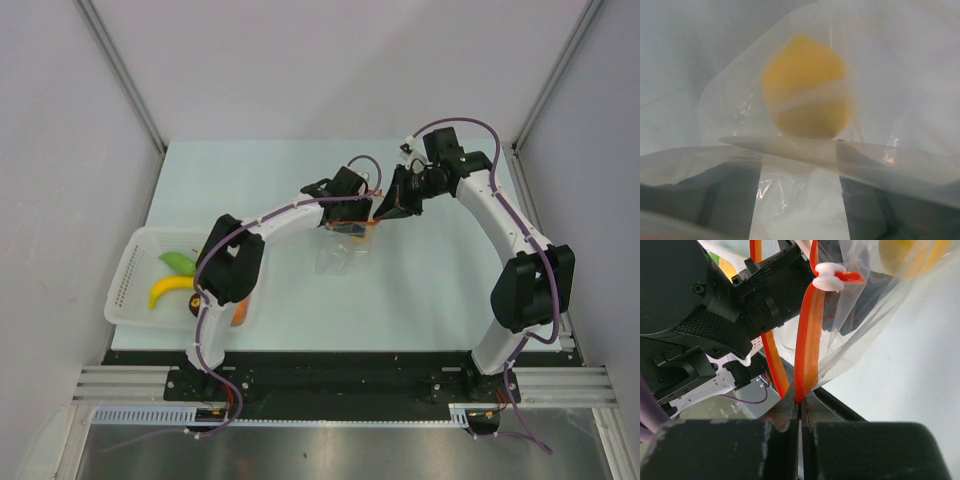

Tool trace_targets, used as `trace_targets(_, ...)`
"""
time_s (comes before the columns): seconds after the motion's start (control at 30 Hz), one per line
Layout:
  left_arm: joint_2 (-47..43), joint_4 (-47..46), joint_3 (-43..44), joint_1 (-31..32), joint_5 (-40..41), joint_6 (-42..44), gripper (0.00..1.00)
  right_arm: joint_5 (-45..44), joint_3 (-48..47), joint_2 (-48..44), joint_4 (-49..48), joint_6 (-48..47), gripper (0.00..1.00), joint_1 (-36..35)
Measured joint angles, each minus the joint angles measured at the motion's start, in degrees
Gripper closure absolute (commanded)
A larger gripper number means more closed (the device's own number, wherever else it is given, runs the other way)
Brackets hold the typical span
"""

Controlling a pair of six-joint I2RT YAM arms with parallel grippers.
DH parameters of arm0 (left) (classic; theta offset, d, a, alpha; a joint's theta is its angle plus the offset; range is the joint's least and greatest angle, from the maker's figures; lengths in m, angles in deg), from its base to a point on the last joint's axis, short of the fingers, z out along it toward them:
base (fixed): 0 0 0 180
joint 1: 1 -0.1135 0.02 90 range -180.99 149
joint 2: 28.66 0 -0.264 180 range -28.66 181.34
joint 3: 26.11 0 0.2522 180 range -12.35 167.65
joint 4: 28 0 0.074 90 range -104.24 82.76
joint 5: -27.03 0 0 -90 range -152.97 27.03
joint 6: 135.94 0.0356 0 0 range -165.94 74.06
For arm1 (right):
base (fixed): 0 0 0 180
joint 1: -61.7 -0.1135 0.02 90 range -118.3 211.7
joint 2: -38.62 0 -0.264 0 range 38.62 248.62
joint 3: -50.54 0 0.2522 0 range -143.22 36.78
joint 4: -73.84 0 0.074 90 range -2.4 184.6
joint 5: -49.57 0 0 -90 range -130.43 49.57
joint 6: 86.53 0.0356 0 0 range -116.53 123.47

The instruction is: Open the zip-top bag and remove the fake food

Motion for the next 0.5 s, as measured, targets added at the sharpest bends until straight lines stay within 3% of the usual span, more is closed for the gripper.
trace_targets(0.2, -0.2, -2.8, -0.2, 0.0, -1.3, -1.3, 0.18, 0.0, 0.0, 0.1, 0.3, -0.3, 1.00, 0.0)
trace_targets(0.5, 0.3, -3.7, 0.9, 0.0, -0.5, -3.2, 0.20, 0.1, -0.3, 1.3, 1.0, -0.4, 1.00, 0.0)
